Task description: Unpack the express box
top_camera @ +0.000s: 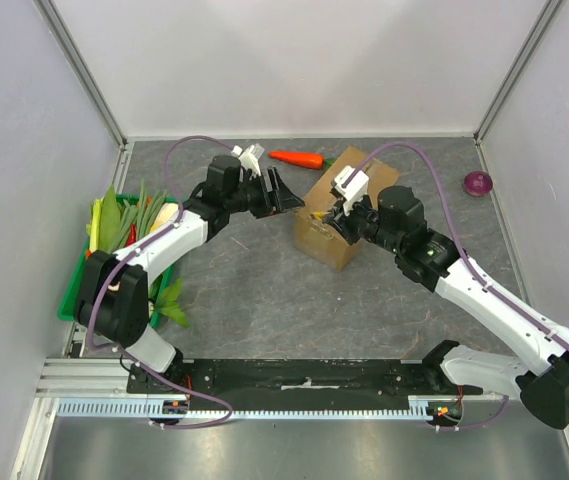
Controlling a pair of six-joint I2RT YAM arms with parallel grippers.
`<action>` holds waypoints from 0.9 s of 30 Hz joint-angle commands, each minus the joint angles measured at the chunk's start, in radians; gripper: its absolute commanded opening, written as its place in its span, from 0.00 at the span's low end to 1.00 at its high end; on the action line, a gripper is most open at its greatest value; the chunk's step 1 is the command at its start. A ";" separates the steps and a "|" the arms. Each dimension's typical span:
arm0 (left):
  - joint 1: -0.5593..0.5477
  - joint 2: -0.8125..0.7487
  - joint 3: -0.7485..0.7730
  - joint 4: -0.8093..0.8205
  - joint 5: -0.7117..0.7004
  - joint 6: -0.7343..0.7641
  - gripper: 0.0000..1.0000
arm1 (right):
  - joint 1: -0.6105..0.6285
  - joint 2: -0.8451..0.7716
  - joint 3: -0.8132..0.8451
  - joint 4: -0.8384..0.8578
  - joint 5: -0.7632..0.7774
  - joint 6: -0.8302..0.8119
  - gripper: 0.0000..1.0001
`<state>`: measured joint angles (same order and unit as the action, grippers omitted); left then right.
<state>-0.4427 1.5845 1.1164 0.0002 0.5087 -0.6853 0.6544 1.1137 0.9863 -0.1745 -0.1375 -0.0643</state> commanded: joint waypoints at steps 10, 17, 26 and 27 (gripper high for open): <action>-0.007 0.097 0.037 0.031 0.079 0.144 0.56 | -0.001 0.044 -0.035 0.127 0.006 -0.037 0.00; -0.007 0.124 0.068 -0.049 0.090 0.197 0.50 | -0.001 0.051 -0.032 0.084 0.012 -0.055 0.00; -0.007 0.144 0.091 -0.101 0.088 0.217 0.27 | -0.002 0.058 -0.017 0.004 0.003 -0.054 0.00; -0.007 0.144 0.089 -0.101 0.090 0.217 0.24 | -0.002 0.057 -0.017 -0.002 0.003 -0.048 0.00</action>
<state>-0.4458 1.6939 1.1862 -0.0292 0.6121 -0.5365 0.6544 1.1652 0.9501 -0.1349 -0.1303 -0.1150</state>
